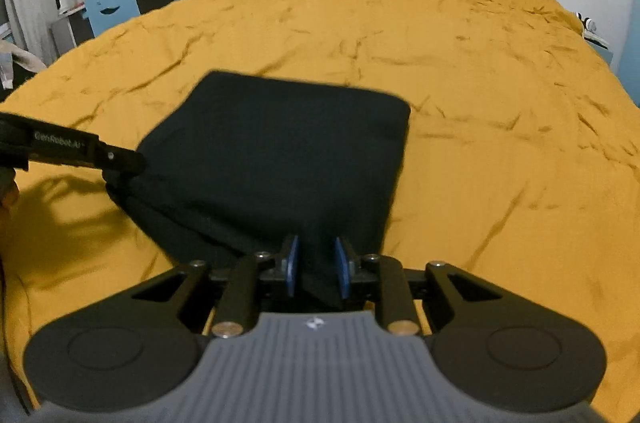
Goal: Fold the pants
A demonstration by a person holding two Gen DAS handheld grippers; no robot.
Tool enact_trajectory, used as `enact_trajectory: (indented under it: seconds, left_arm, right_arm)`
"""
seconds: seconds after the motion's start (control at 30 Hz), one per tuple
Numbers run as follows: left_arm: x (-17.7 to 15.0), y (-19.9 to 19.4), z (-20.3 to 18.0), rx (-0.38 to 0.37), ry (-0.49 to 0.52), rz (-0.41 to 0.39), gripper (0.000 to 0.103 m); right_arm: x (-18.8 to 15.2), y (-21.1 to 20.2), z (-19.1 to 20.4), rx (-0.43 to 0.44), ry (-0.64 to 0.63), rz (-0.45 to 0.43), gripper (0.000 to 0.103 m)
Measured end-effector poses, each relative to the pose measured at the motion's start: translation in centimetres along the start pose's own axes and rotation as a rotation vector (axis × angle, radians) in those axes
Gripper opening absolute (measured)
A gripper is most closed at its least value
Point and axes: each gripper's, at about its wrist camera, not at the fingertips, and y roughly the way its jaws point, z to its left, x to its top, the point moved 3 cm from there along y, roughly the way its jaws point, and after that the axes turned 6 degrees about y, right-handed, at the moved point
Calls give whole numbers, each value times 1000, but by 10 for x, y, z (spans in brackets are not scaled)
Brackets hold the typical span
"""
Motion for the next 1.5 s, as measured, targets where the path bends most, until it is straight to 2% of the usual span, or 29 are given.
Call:
enact_trajectory:
  seconds: [0.17, 0.37, 0.5, 0.57, 0.73, 0.8, 0.87, 1.1, 1.2, 1.33, 1.5]
  left_arm:
    - [-11, 7, 9, -10, -38, 16, 50]
    - [-15, -4, 14, -41, -70, 41, 52]
    - [-12, -19, 19, -74, -108, 70, 49]
    - [-6, -29, 22, -97, -130, 43, 50]
    - [17, -38, 30, -212, -226, -48, 65]
    - [26, -34, 32, -235, -242, -67, 71]
    - [35, -26, 32, -240, -232, -79, 75]
    - [49, 27, 46, -275, -307, -50, 77]
    - [43, 50, 52, -301, -356, 10, 77]
    - [35, 66, 62, -331, -428, 10, 77]
    - [33, 83, 66, -356, -436, 20, 77]
  right_arm:
    - [-11, 6, -4, 2, 29, 33, 16]
    - [-15, -8, -9, 8, 39, 54, 16]
    - [-12, -30, -22, 5, 46, 25, 17]
    - [-7, -39, -30, 18, 77, 8, 27]
    - [10, -50, -47, 82, 195, -15, 42]
    - [18, -50, -54, 116, 250, -15, 48]
    - [25, -46, -63, 155, 326, -12, 56]
    - [37, -8, -95, 239, 561, 24, 56]
    - [38, 11, -102, 269, 611, 41, 56]
    - [34, 37, -115, 316, 697, 79, 56]
    - [30, 63, -122, 383, 762, 100, 55]
